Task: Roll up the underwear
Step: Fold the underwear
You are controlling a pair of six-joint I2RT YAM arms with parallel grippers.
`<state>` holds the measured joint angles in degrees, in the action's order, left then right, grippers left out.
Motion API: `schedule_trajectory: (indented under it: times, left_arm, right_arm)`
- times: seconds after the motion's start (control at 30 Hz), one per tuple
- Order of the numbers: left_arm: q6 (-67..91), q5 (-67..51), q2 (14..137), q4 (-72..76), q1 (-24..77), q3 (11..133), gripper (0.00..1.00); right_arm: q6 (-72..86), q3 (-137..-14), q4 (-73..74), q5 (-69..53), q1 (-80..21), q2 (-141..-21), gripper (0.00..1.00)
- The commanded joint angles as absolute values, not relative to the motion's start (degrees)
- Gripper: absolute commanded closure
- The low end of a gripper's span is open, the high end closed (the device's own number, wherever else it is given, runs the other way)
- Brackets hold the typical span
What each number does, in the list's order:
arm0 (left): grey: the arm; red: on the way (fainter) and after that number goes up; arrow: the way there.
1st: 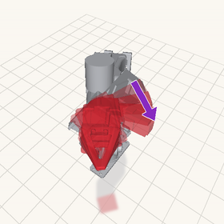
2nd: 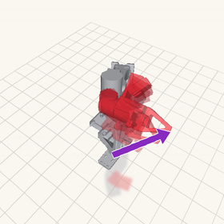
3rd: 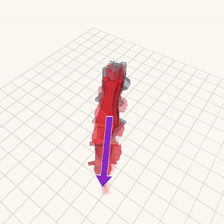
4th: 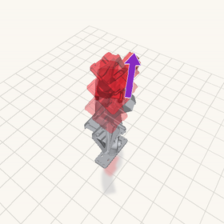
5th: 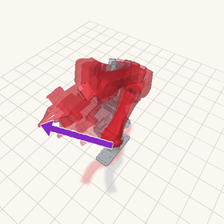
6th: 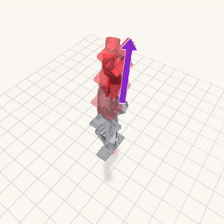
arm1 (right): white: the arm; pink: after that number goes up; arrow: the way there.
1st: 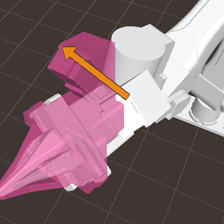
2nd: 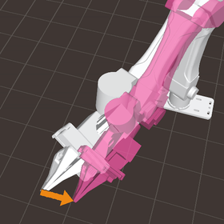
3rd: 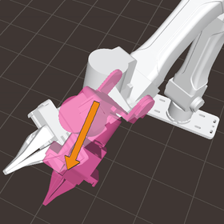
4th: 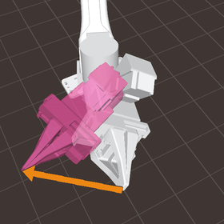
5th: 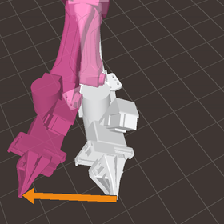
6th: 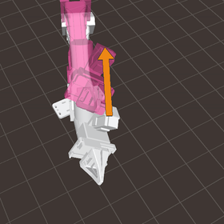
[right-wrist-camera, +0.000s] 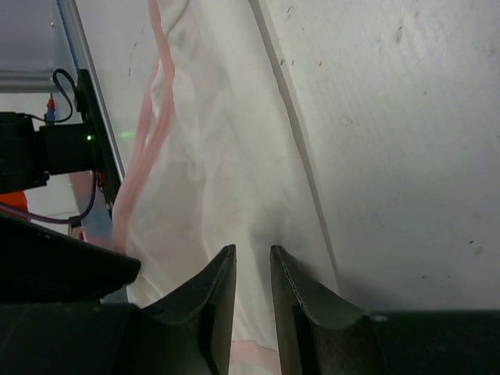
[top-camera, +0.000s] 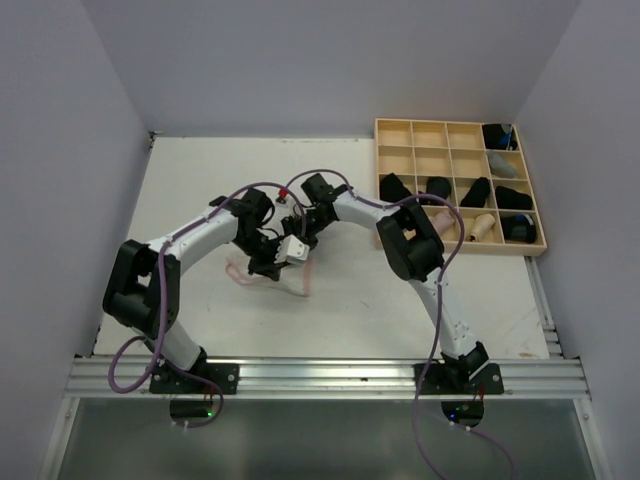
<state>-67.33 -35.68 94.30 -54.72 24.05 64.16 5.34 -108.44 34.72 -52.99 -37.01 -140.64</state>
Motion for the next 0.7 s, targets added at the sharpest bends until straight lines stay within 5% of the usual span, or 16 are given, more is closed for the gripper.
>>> schedule_trajectory:
  times: [0.0, 0.33, 0.67]
  left_arm:
    - [-70.8, -38.1, 92.0, -58.2, 23.7, 64.3, 1.00]
    - [-70.9, -41.3, 87.1, -60.7, 24.5, 60.2, 1.00]
    - [-67.4, -39.1, 90.3, -54.8, 26.7, 62.4, 1.00]
  right_arm:
    - [2.5, -105.3, 35.4, -51.2, -37.2, -138.4, 0.71]
    - [9.3, -88.3, 27.7, -55.5, -42.1, -128.3, 0.72]
    - [9.1, -91.8, 29.4, -55.6, -42.8, -129.2, 0.71]
